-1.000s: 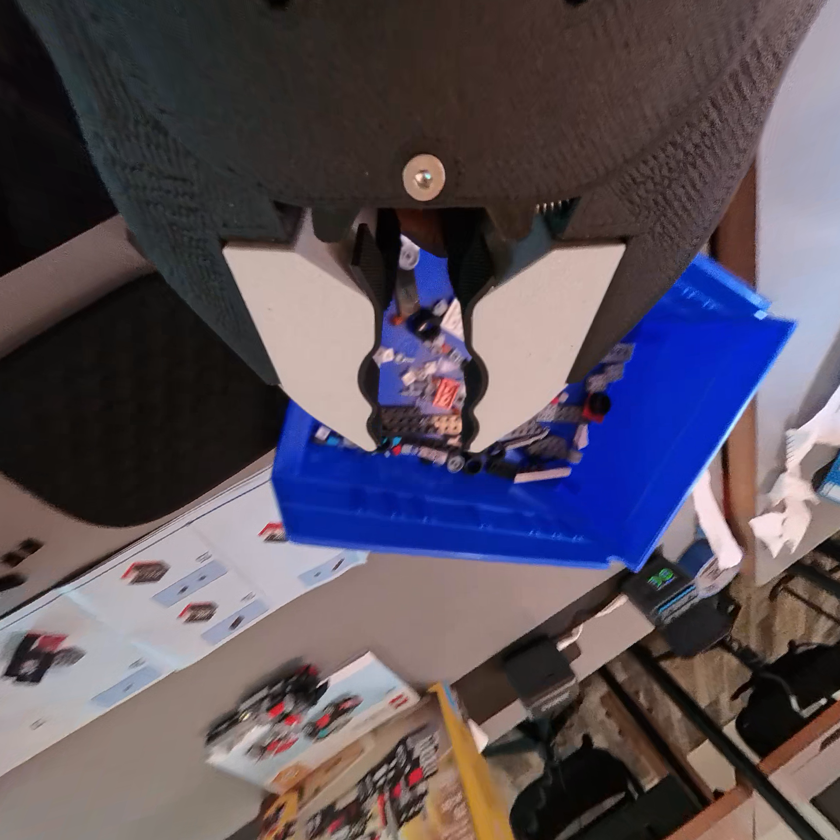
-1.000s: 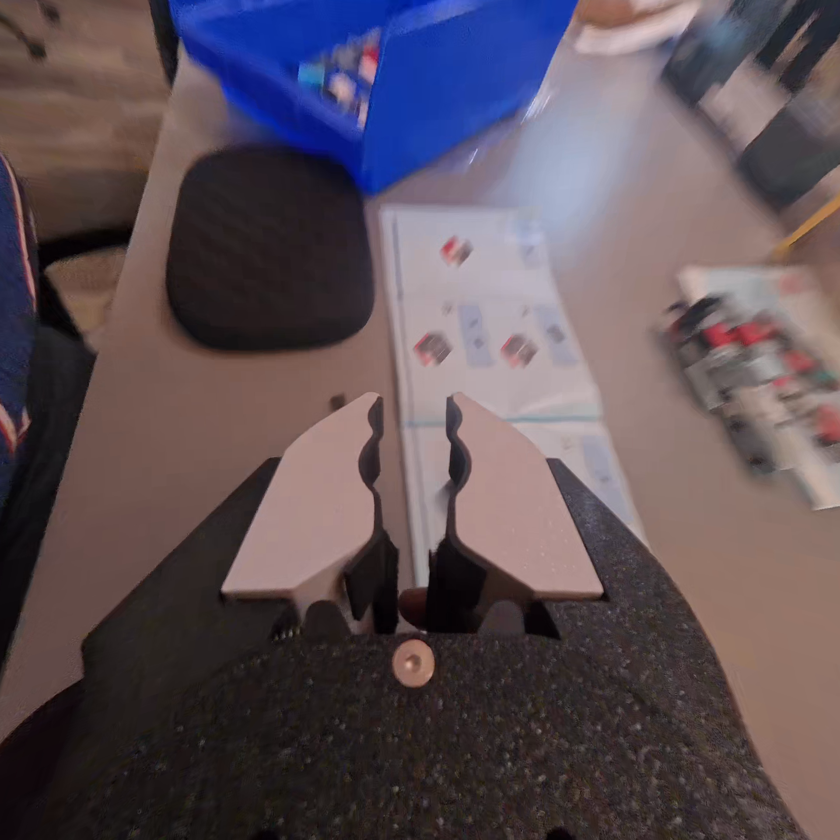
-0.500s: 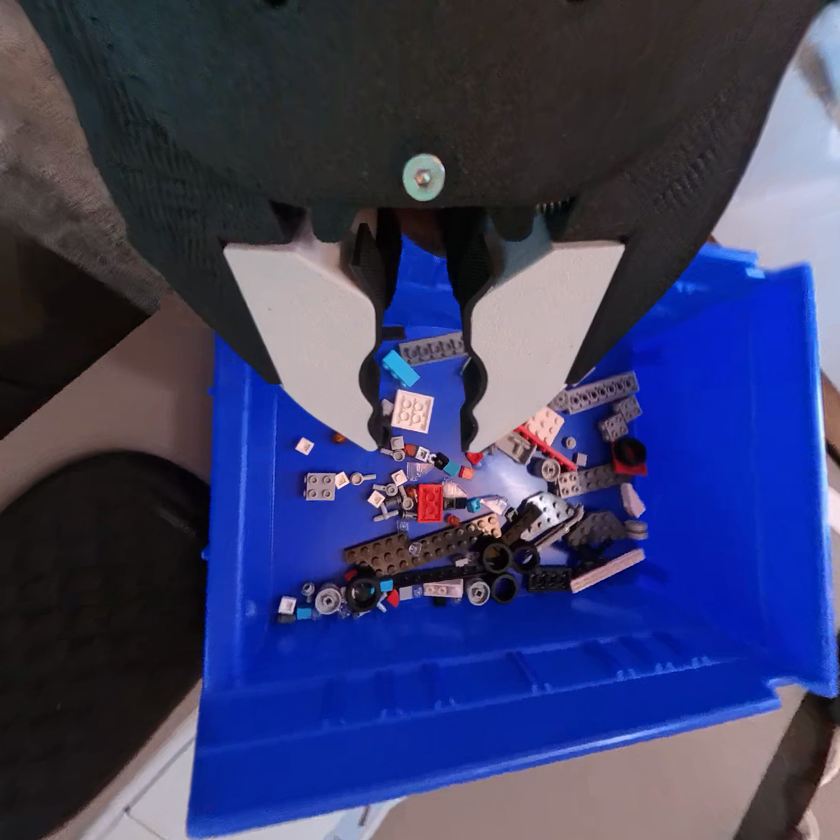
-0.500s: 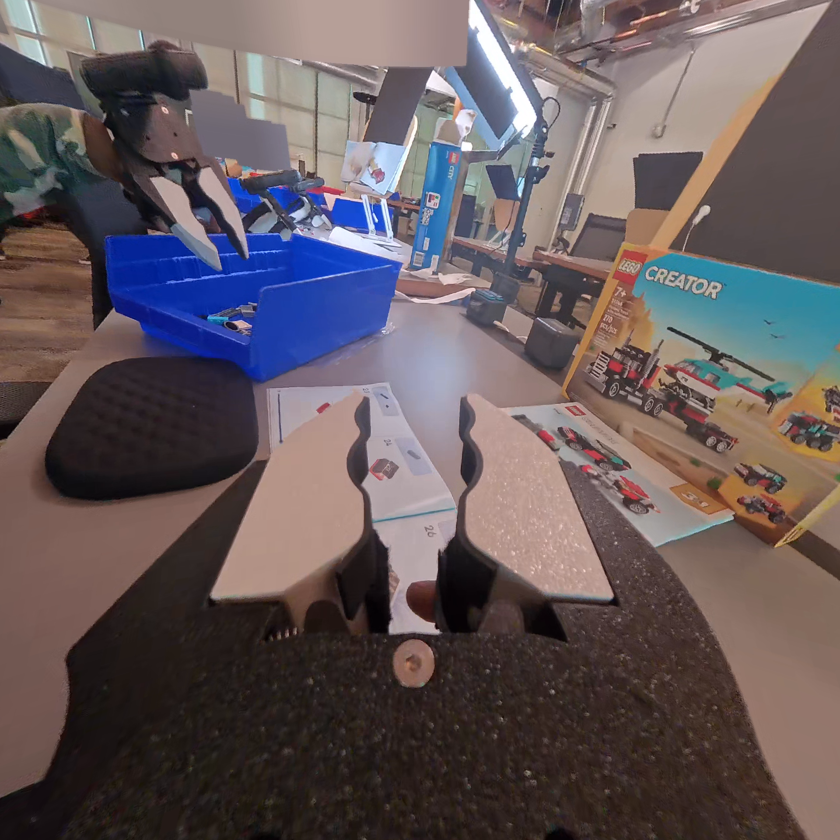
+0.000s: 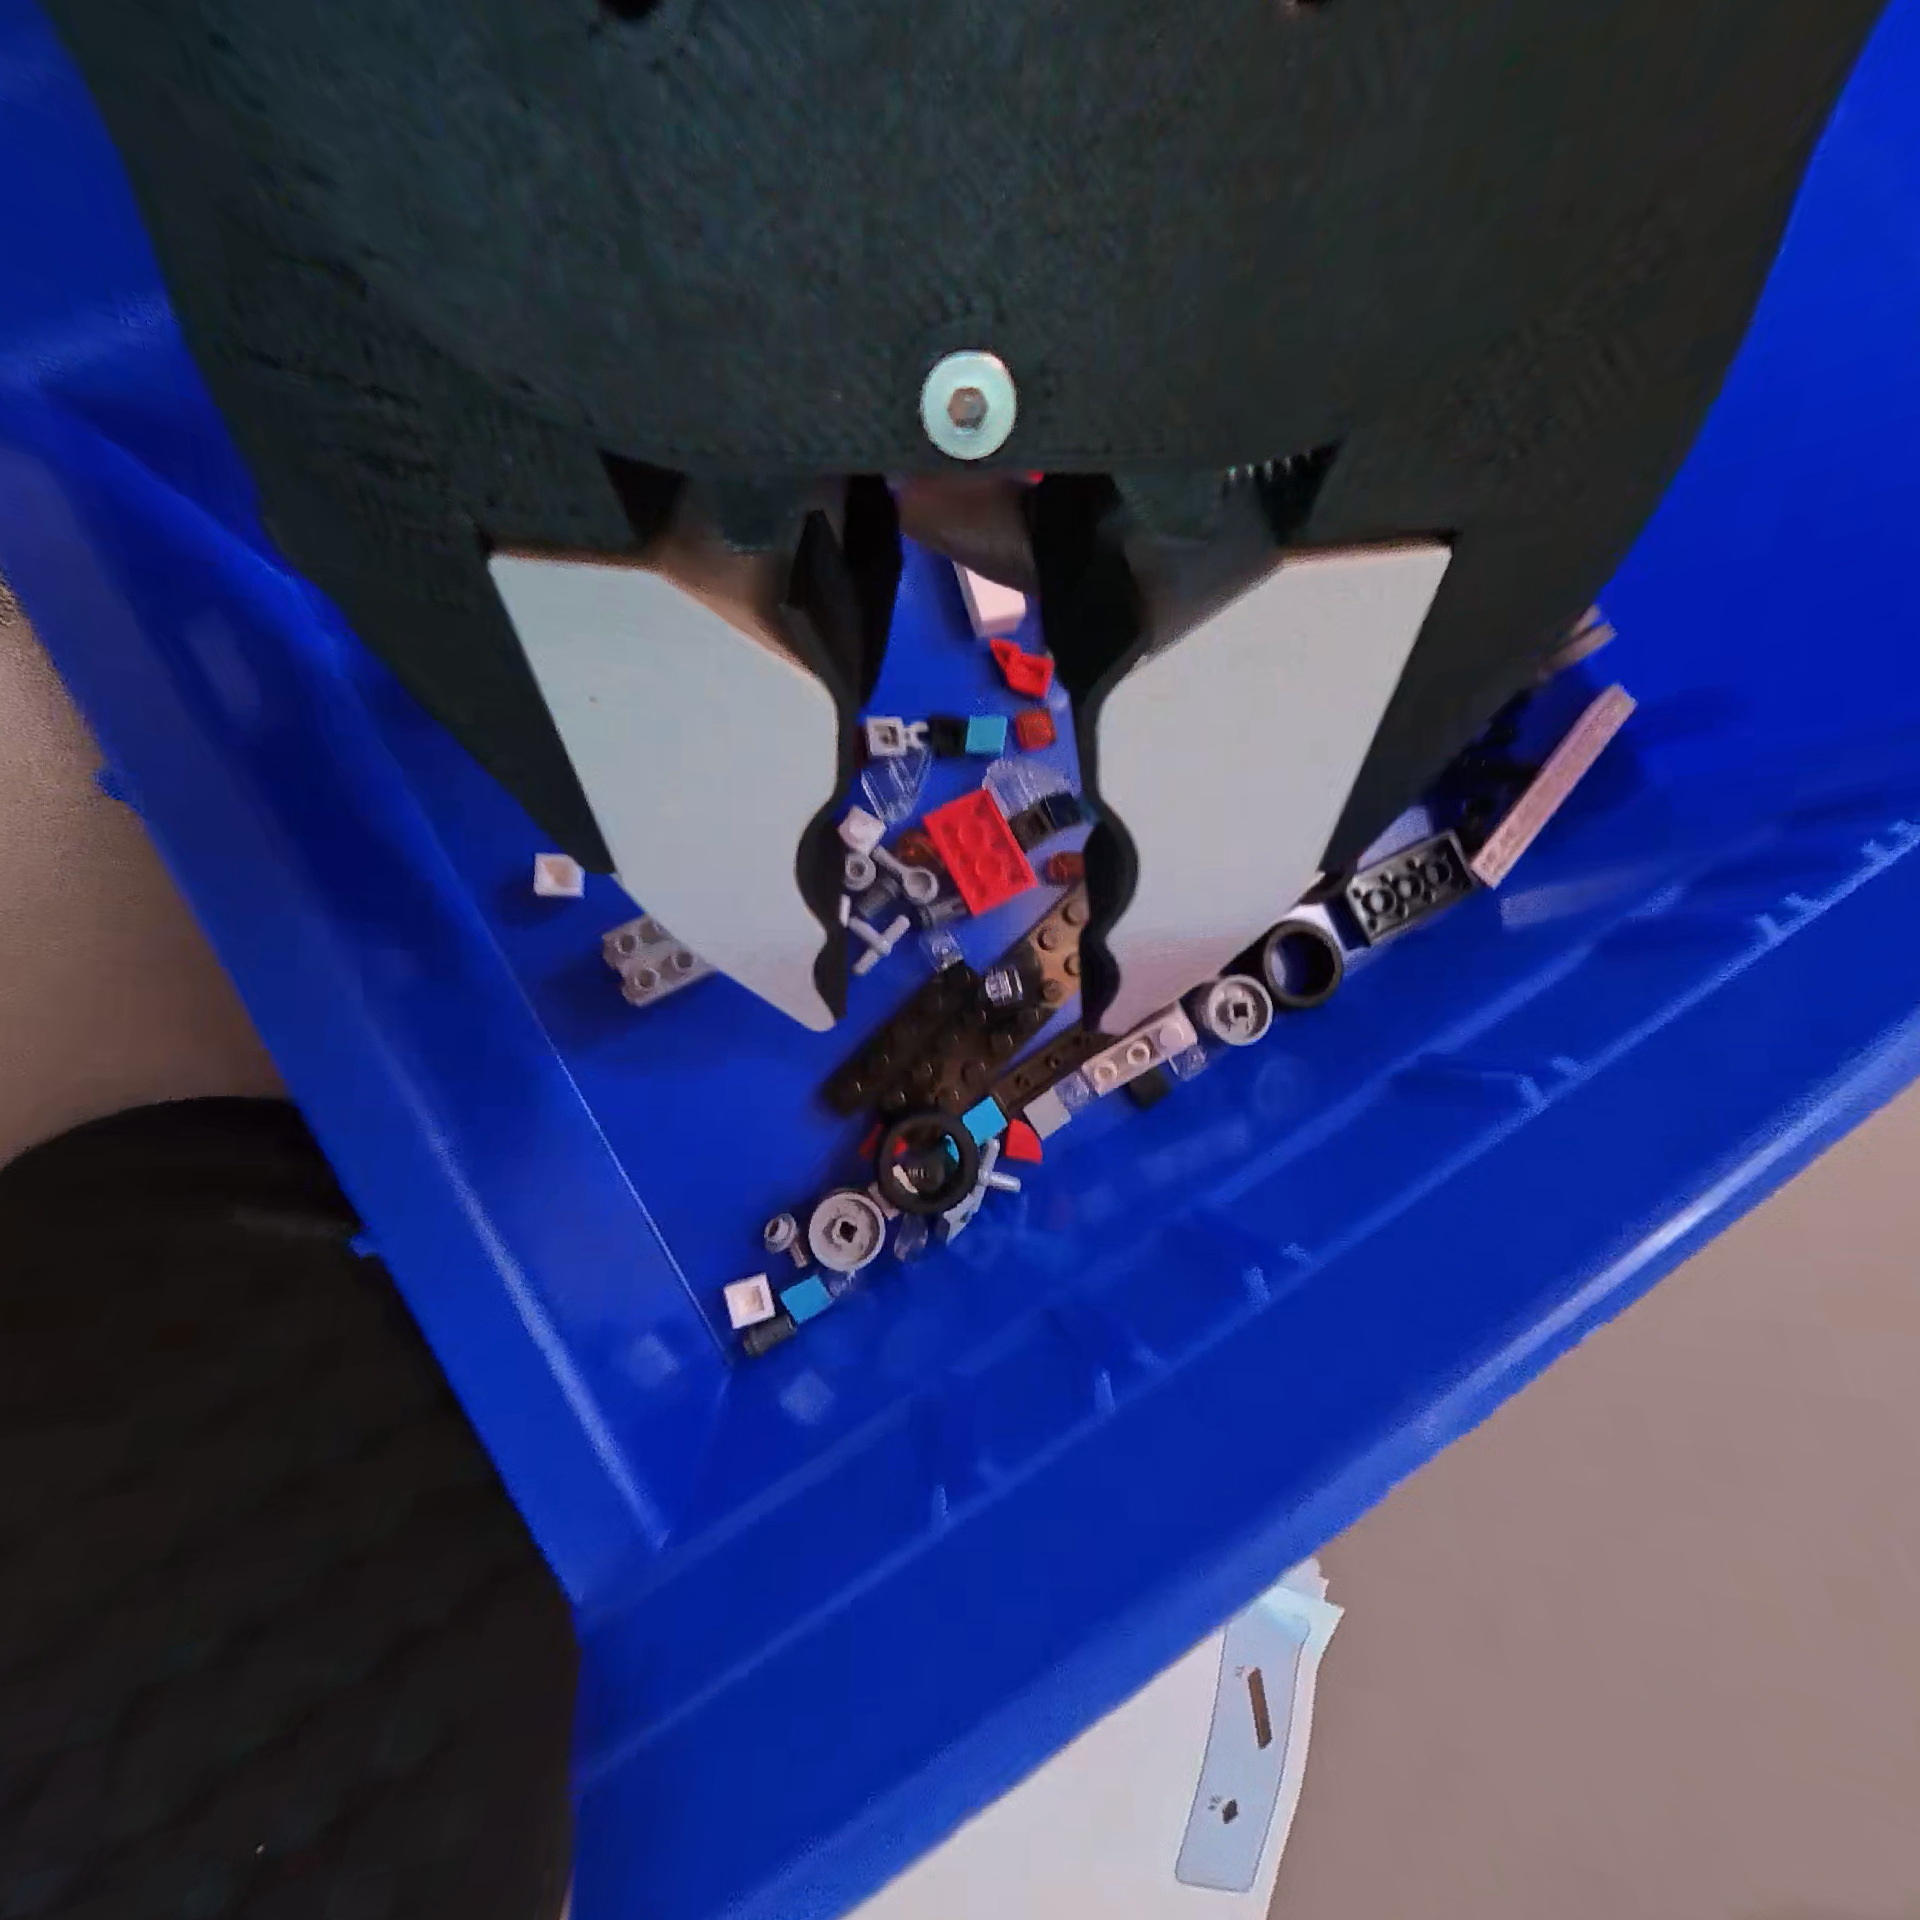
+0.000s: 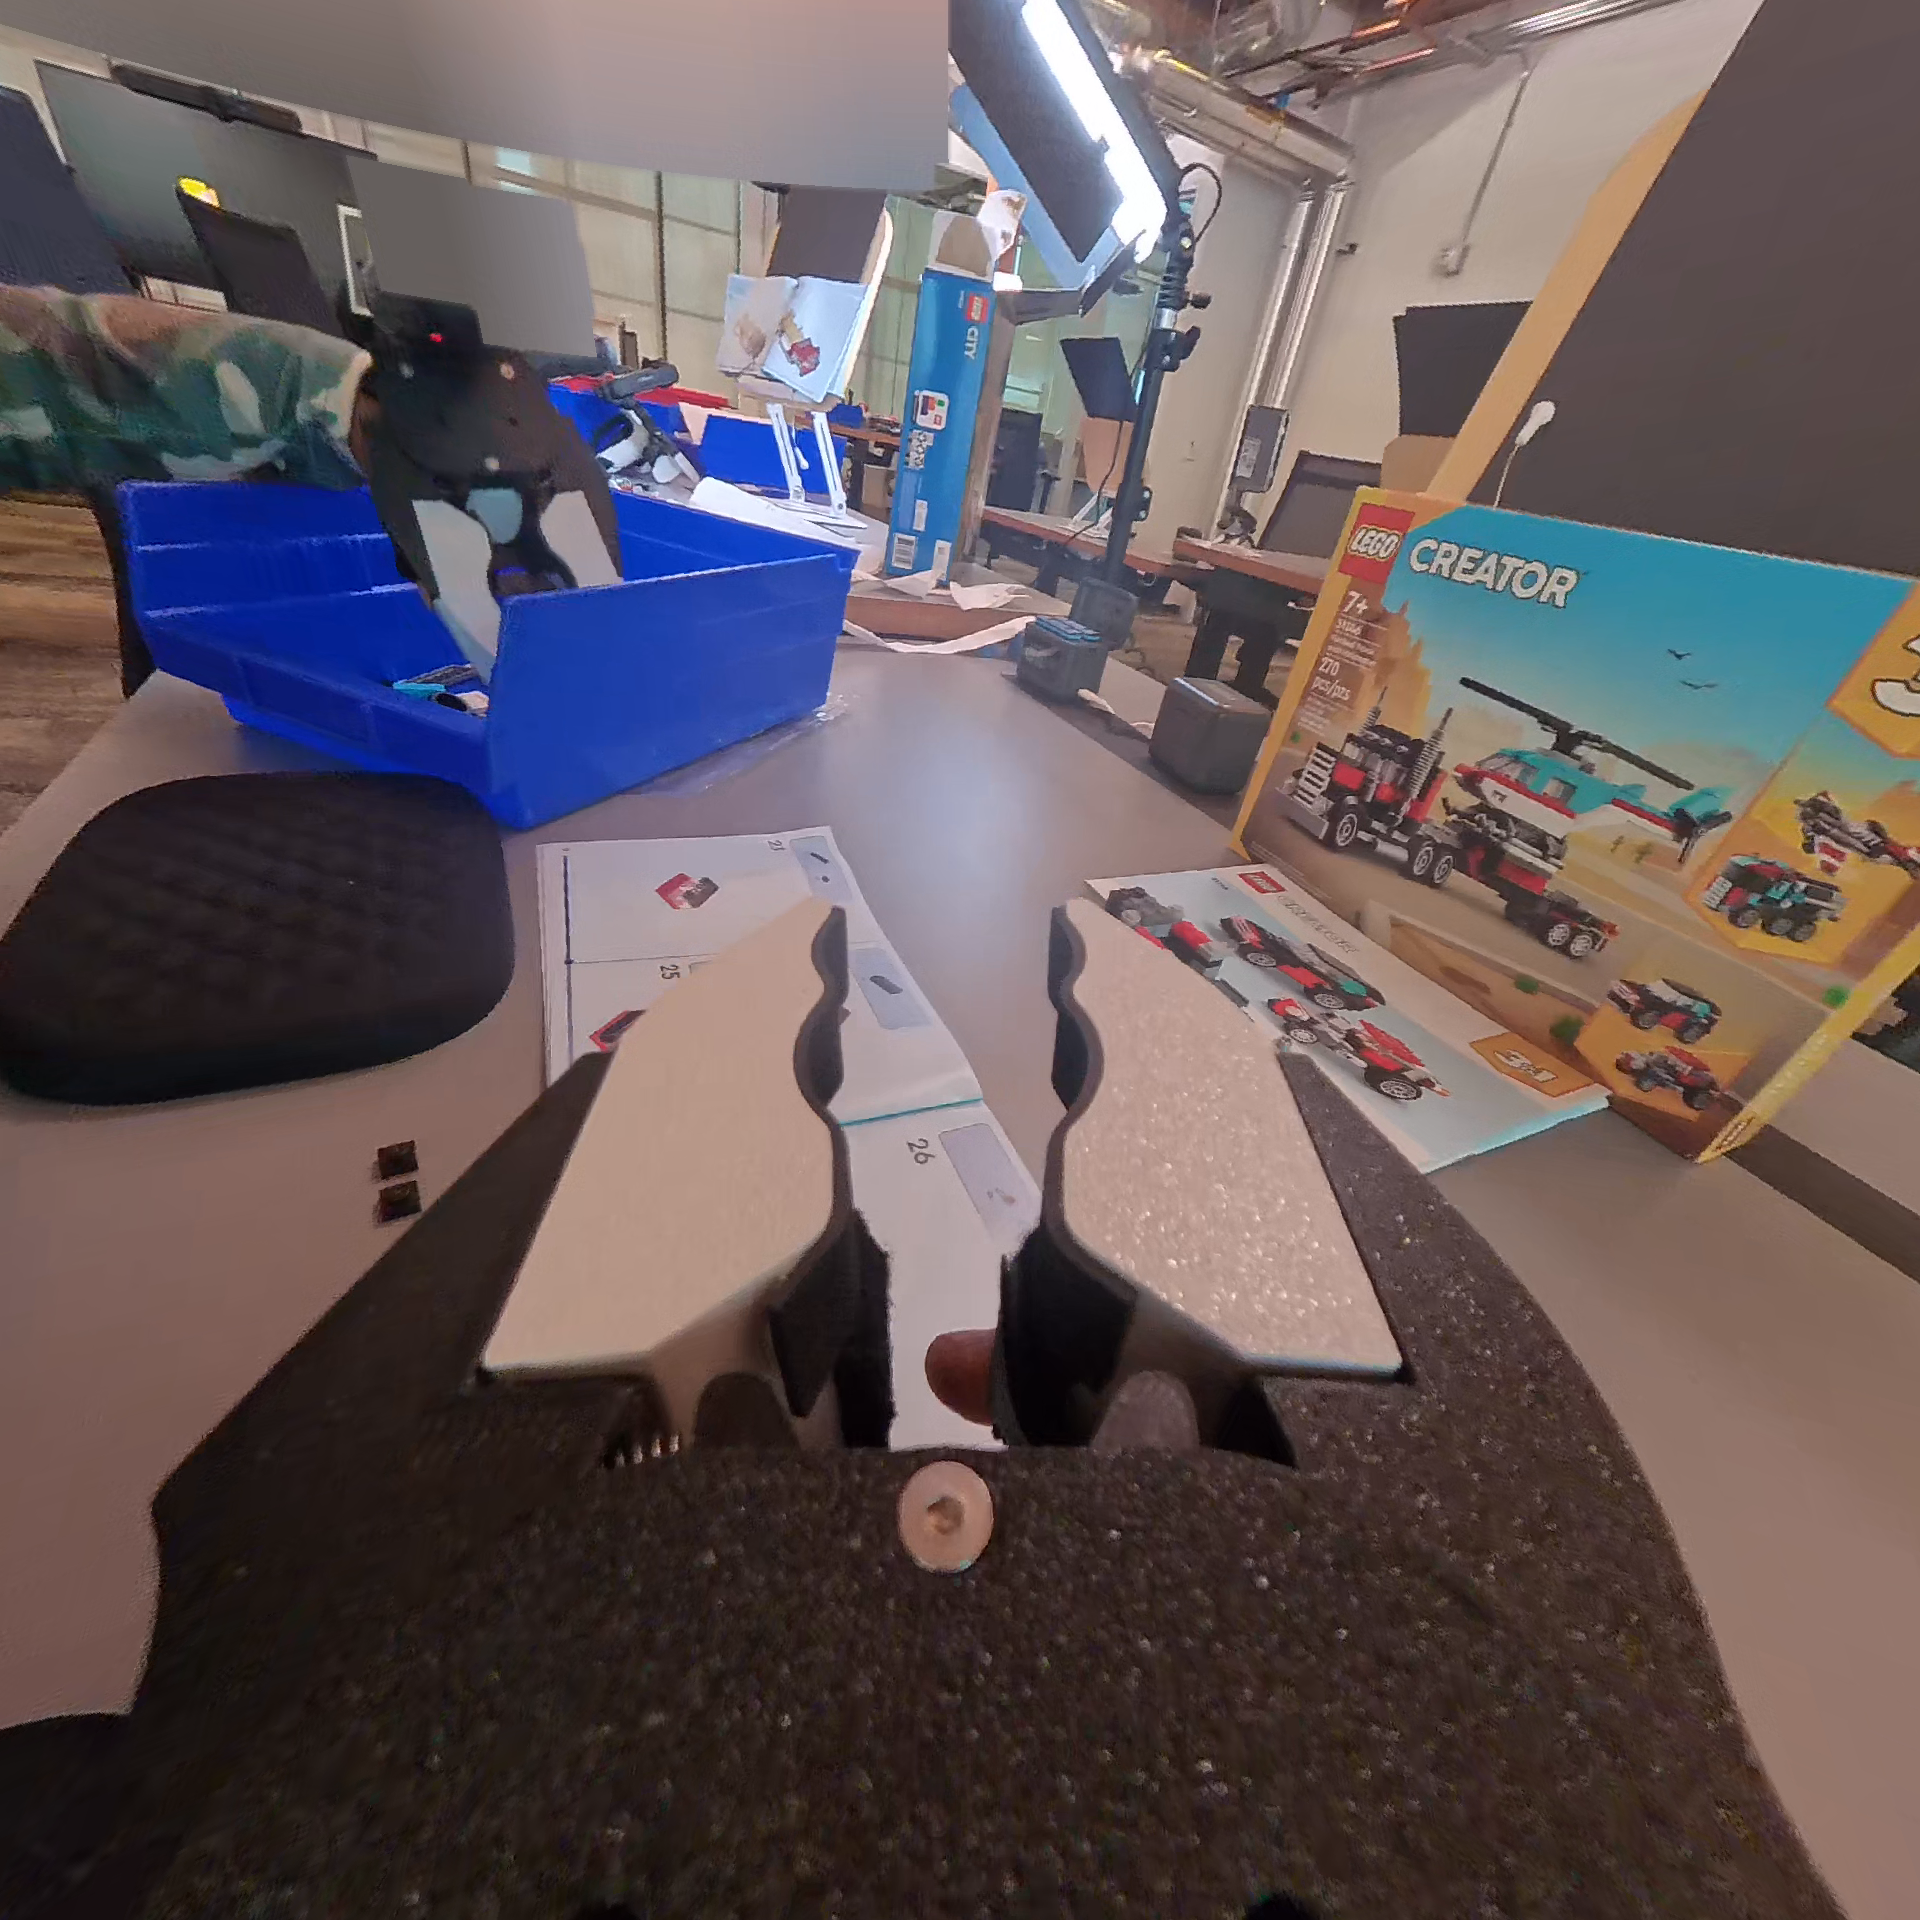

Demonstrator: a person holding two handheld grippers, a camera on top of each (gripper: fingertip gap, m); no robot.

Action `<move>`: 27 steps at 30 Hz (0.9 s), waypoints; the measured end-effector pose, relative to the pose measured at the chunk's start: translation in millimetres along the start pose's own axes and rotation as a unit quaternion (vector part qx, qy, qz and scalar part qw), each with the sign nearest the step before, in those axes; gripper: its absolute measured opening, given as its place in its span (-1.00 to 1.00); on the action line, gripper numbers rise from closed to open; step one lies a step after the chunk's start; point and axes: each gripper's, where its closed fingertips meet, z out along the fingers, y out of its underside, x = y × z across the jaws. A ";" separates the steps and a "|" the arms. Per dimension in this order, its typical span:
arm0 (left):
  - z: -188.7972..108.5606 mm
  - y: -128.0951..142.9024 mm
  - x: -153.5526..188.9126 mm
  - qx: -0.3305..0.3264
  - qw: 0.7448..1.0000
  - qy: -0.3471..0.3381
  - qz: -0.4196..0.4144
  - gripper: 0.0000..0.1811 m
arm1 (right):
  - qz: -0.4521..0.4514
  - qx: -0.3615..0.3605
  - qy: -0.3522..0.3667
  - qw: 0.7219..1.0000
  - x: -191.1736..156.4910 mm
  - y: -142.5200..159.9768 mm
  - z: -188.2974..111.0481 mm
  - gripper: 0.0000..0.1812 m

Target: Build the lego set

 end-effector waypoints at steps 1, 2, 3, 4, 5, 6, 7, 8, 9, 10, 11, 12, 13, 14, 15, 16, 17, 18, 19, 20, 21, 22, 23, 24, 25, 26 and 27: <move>5.7 0.1 -0.4 0.001 1.000 0.001 0.003 -0.49 | 0.002 -0.001 0.000 1.000 -0.1 0.7 0.4 -0.59; 11.0 1.5 -0.4 -0.002 1.000 0.004 0.002 -0.47 | 0.001 -0.002 0.000 1.000 -0.1 1.6 0.8 -0.59; 15.8 3.3 0.1 -0.004 1.000 0.006 -0.001 -0.43 | -0.001 -0.006 0.002 1.000 0.4 3.1 1.4 -0.59; 20.5 4.7 1.0 -0.003 1.000 0.010 -0.006 -0.36 | -0.005 -0.011 0.006 1.000 1.5 4.8 1.7 -0.60; 25.0 6.3 3.8 -0.003 1.000 0.018 -0.009 -0.29 | -0.009 -0.015 0.011 1.000 2.9 6.2 1.9 -0.61; 27.1 6.2 8.5 -0.002 0.999 0.032 -0.012 -0.27 | -0.013 -0.018 0.016 1.000 4.4 7.2 1.9 -0.62; 27.3 4.1 13.5 0.003 0.999 0.046 -0.014 -0.24 | -0.013 -0.018 0.019 1.000 5.5 7.6 2.0 -0.63; 27.5 4.2 18.1 0.002 0.998 0.057 -0.013 -0.22 | -0.011 -0.018 0.020 1.000 6.4 8.2 2.0 -0.63; 26.8 6.0 23.3 -0.004 0.998 0.067 -0.008 -0.26 | -0.008 -0.019 0.022 1.000 7.4 9.0 2.2 -0.63; 24.3 7.9 29.9 -0.010 0.997 0.082 0.001 -0.36 | -0.006 -0.021 0.023 1.000 8.2 9.8 2.2 -0.63; 20.3 10.7 37.1 -0.018 0.995 0.100 0.010 -0.53 | -0.006 -0.023 0.024 0.999 8.7 10.5 2.2 -0.63; 17.1 13.8 41.4 -0.028 0.993 0.110 0.011 -0.57 | -0.008 -0.024 0.026 0.999 9.3 11.1 2.2 -0.63; 15.8 15.9 41.0 -0.032 0.994 0.107 0.004 -0.58 | -0.008 -0.025 0.028 0.999 9.8 11.4 2.1 -0.63; 15.4 14.9 38.8 -0.021 0.995 0.098 -0.005 -0.58 | -0.008 -0.026 0.028 0.999 10.0 11.6 2.2 -0.63; 14.9 11.1 36.4 0.002 0.996 0.089 -0.014 -0.57 | -0.008 -0.025 0.029 0.999 10.4 11.9 2.3 -0.63; 14.0 6.3 33.1 0.026 0.996 0.079 -0.021 -0.52 | -0.006 -0.025 0.029 0.999 10.6 12.0 2.6 -0.63; 12.9 1.6 27.5 0.045 0.997 0.060 -0.023 -0.40 | -0.004 -0.025 0.028 0.999 10.5 12.3 3.0 -0.64; 11.9 -3.4 22.4 0.059 0.997 0.043 -0.018 -0.30 | -0.003 -0.026 0.025 0.999 10.1 12.8 3.4 -0.64; 11.5 -9.1 21.2 0.072 0.997 0.036 -0.006 -0.19 | -0.002 -0.027 0.023 0.999 9.6 13.5 3.8 -0.64; 12.5 -14.4 23.9 0.083 0.996 0.041 0.008 -0.11 | -0.004 -0.029 0.022 0.999 9.1 13.9 4.2 -0.64; 15.0 -16.9 28.3 0.083 0.995 0.051 0.018 -0.07 | -0.006 -0.031 0.022 0.999 8.6 14.2 4.3 -0.64; 18.9 -14.2 31.6 0.067 0.996 0.060 0.024 -0.07 | -0.008 -0.031 0.022 0.999 8.3 14.0 4.3 -0.64; 22.9 -7.0 35.3 0.039 0.996 0.073 0.026 -0.08 | -0.010 -0.031 0.022 0.999 8.1 13.7 4.0 -0.64; 25.3 1.4 42.3 0.010 0.995 0.096 0.027 -0.16 | -0.011 -0.031 0.023 0.999 8.3 13.4 3.7 -0.64; 23.9 3.8 48.4 0.005 0.993 0.115 0.031 -0.32 | -0.012 -0.031 0.025 0.999 8.7 13.2 3.1 -0.64; 19.1 1.7 53.8 0.015 0.991 0.131 0.035 -0.50 | -0.012 -0.029 0.026 0.999 9.2 12.8 2.5 -0.64; 14.2 0.3 54.0 0.019 0.991 0.129 0.033 -0.56 | -0.011 -0.028 0.027 0.999 9.8 12.4 2.0 -0.65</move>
